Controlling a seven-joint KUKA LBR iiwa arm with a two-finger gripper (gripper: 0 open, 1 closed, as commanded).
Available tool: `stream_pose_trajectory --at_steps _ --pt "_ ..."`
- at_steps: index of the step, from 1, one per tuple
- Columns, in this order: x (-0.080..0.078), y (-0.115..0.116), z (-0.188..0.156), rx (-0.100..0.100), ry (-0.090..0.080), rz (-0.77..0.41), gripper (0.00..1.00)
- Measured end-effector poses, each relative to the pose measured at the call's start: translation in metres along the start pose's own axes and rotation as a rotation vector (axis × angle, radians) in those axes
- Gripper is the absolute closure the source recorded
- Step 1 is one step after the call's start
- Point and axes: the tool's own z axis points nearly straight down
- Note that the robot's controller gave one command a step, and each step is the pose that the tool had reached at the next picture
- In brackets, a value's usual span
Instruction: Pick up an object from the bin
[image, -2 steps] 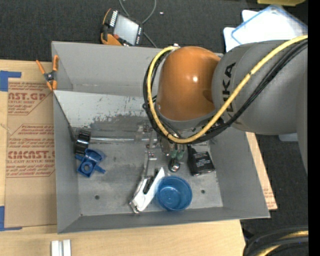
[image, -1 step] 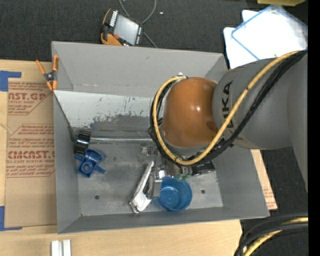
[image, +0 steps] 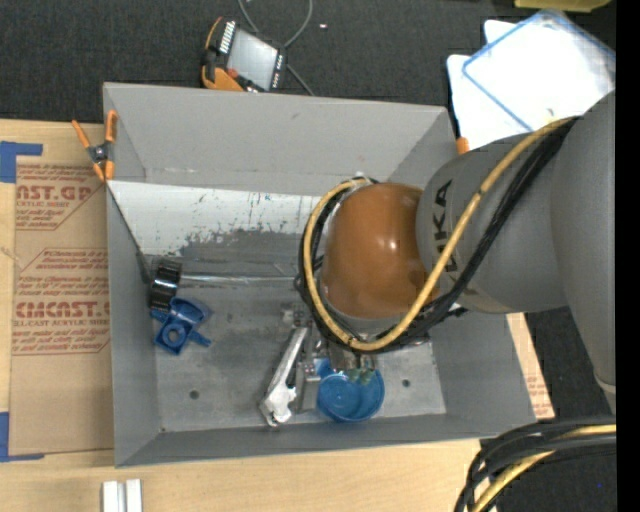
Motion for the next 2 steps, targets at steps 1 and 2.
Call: stream_pose_trajectory --at_steps 1,2 --pt "-0.001 -0.061 0.016 0.001 -0.001 -0.221 0.0" --pt "-0.001 -0.04 0.059 -0.001 -0.002 -0.052 0.0"
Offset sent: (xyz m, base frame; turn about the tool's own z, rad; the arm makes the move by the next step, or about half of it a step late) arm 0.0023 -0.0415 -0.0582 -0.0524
